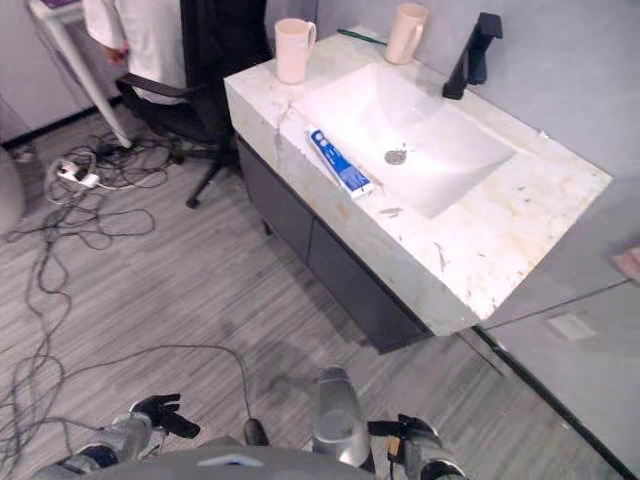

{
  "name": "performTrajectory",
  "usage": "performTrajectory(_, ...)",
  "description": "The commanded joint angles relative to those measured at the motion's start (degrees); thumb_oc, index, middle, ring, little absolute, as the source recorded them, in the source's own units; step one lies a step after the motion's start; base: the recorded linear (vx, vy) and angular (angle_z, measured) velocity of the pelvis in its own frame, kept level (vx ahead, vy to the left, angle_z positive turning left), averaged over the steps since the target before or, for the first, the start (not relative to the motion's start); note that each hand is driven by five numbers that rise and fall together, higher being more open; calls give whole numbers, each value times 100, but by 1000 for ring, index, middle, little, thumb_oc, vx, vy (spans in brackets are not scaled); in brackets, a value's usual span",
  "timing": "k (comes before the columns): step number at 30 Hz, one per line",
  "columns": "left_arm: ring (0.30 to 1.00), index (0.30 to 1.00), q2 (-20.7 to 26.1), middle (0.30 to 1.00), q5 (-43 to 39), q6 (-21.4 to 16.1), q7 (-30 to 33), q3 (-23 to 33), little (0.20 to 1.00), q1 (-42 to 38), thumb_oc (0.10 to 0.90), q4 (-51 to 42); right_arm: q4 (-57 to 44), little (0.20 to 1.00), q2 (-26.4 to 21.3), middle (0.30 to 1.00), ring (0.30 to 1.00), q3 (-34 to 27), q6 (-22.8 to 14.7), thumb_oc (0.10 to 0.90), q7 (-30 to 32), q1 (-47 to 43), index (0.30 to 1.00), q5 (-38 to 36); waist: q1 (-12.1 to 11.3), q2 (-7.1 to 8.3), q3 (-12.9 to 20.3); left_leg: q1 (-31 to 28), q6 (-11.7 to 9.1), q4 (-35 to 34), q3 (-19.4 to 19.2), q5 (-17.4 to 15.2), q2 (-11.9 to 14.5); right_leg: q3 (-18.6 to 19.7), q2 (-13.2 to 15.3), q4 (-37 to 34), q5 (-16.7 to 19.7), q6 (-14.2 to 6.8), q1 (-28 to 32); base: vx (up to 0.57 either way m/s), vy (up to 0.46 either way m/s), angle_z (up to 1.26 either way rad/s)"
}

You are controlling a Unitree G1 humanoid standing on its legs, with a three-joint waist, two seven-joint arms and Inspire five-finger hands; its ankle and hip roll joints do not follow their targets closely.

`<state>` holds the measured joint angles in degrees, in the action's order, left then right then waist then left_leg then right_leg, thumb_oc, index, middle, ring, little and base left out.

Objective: Organize the bathroom.

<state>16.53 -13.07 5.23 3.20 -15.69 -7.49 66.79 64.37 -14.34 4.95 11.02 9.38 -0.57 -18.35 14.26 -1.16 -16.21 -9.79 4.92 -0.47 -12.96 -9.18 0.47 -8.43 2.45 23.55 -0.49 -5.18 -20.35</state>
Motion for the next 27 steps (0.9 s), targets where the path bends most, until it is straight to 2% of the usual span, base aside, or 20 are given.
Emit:
performTrajectory(1, 900, 900, 79, 900, 219, -55, 169, 158, 900, -322, 800, -361, 166, 900, -314, 900, 900, 145, 48, 800, 117, 231, 900, 210, 444, 88, 353, 146, -431, 418, 30, -181, -518, -219, 12, -1305, 586, -678, 229, 415, 270, 32)
performTrajectory(4, 900, 900, 59, 900, 77, -47, 280, 135, 900, -338, 800, -436, 182, 900, -376, 900, 900, 154, 146, 800, 120, 247, 900, 186, 432, 112, 360, 6, -411, 363, -15, -241, -677, -559, -82, -1442, 699, -646, 236, 395, 236, -3)
performTrajectory(5, 900, 900, 18, 900, 58, -70, 296, 132, 900, -362, 800, -448, 242, 900, -471, 900, 900, 82, 192, 800, 32, 296, 900, 281, 471, 27, 407, -262, -442, 307, 123, -321, -868, -527, -309, -1575, 601, -478, 400, 430, 210, -26)
performTrajectory(6, 900, 900, 14, 900, 66, -64, 294, 124, 900, -369, 800, -446, 254, 900, -475, 900, 900, 75, 195, 800, 19, 314, 900, 275, 497, 19, 436, -285, -467, 318, 181, -287, -909, -483, -350, -1579, 587, -439, 420, 572, 250, -15)
performTrajectory(7, 900, 900, -21, 900, 98, -35, 145, 109, 900, -377, 800, -461, 260, 900, -519, 900, 900, 5, 256, 800, -13, 430, 900, 72, 590, -112, 521, -384, -744, 641, 380, -105, -920, -351, -552, -1528, 402, -221, 607, 302, 108, 23)
performTrajectory(8, 900, 900, -26, 900, 149, -53, 82, 101, 900, -389, 800, -460, 253, 900, -523, 900, 900, -16, 277, 800, 7, 461, 900, -15, 623, -126, 568, -315, -874, 878, 414, 74, -917, -318, -562, -1564, 360, -144, 673, 366, 106, 37)
performTrajectory(9, 900, 900, -32, 900, 285, -79, 29, 70, 900, -404, 800, -482, 253, 900, -541, 900, 900, -66, 279, 800, -35, 511, 900, -4, 644, -137, 601, -155, -1145, 1469, 528, 549, -898, -193, -594, -1751, 367, -67, 844, 182, 33, 34)
performTrajectory(10, 900, 900, -30, 900, 290, -75, 28, 51, 900, -412, 800, -495, 259, 900, -544, 900, 900, -83, 274, 800, -58, 523, 900, 22, 655, -134, 612, -79, -1248, 1731, 574, 755, -894, -144, -592, -1796, 364, -38, 904, 261, 61, 20)
performTrajectory(11, 900, 900, -31, 900, 144, -62, 29, -1, 900, -433, 800, -538, 266, 900, -551, 900, 900, -88, 258, 800, -94, 554, 900, -69, 632, -98, 630, 313, -1490, 2536, 652, 1309, -868, -17, -536, -1861, 309, 32, 1139, 216, 69, 0)
performTrajectory(13, 900, 900, -83, 900, 191, -41, 117, 11, 900, -449, 800, -522, 249, 900, -556, 900, 900, -97, 163, 800, -103, 541, 900, -221, 578, 66, 657, 833, -1513, 3243, 492, 1476, -701, 119, -366, -1932, 227, 50, 1413, 230, 70, -18)
performTrajectory(14, 900, 900, -97, 900, 217, -23, 157, 17, 900, -459, 800, -503, 255, 900, -558, 900, 900, -100, 110, 800, -111, 508, 900, -260, 533, 122, 653, 1062, -1433, 3517, 404, 1334, -522, 172, -313, -1919, 200, 51, 1473, 260, 121, -38)
performTrajectory(15, 900, 900, -87, 900, 230, -24, 237, 56, 900, -433, 800, -465, 270, 900, -536, 900, 900, -90, 81, 800, -153, 394, 900, -231, 414, 273, 631, 1472, -1155, 3683, 306, 990, -161, 287, -190, -1856, 129, 31, 1586, 243, 189, -49)
performTrajectory(16, 900, 900, -74, 900, 130, -25, 339, 106, 900, -385, 800, -487, 293, 900, -506, 900, 900, -90, 25, 800, -181, 339, 900, -83, 329, 295, 597, 1535, -1015, 3556, 317, 805, 38, 356, -178, -1792, 60, 11, 1627, 197, 197, -73)
performTrajectory(17, 900, 900, -68, 900, 50, -18, 387, 118, 900, -371, 800, -496, 296, 900, -494, 900, 900, -86, -17, 800, -172, 330, 900, -33, 331, 321, 616, 1555, -967, 3483, 332, 773, 33, 375, -144, -1783, 50, 4, 1604, 163, 310, -102)
performTrajectory(19, 900, 900, -48, 900, -421, -57, 634, 206, 900, -243, 800, -592, 351, 900, -449, 900, 900, -83, -289, 800, -131, 280, 900, 255, 179, 298, 522, 1511, -755, 2845, 621, 520, 283, 665, -145, -1500, -162, -31, 1532, 189, 410, -161)
performTrajectory(20, 900, 900, -42, 900, -441, -100, 670, 235, 900, -211, 800, -591, 352, 900, -444, 900, 900, -64, -333, 800, -144, 277, 900, 347, 140, 274, 508, 1466, -742, 2620, 794, 513, 312, 760, -161, -1421, -223, -46, 1507, 208, 442, -223)
performTrajectory(22, 900, 900, -13, 900, -572, -278, 726, 351, 900, -28, 800, -607, 371, 900, -420, 900, 900, 11, -374, 800, -129, 240, 900, 245, -68, 182, 464, 1115, -752, 1795, 1735, 397, 339, 1213, -205, -1138, -442, -158, 1424, 218, 457, -205)
performTrajectory(24, 900, 900, -10, 900, -546, -363, 730, 425, 900, 56, 800, -602, 402, 900, -427, 900, 900, 18, -402, 800, -143, 223, 900, 226, -128, 149, 486, 949, -768, 1516, 2066, 263, 314, 1360, -192, -1072, -458, -200, 1331, 111, 336, -193)
performTrajectory(25, 900, 900, -21, 900, -762, -419, 751, 518, 900, 146, 800, -585, 472, 900, -425, 900, 900, 23, -458, 800, -127, 183, 900, 183, -178, 61, 470, 687, -780, 1136, 2297, -16, 292, 1539, -157, -878, -472, -287, 1119, 79, 393, -173)
performTrajectory(27, 900, 900, -47, 900, -883, -487, 707, 614, 900, 225, 800, -498, 514, 900, -435, 900, 900, 1, -550, 800, -97, 135, 900, 60, -131, -60, 447, 422, -752, 901, 2142, -275, 149, 1563, 1, -760, -420, -437, 924, 16, 412, -165)
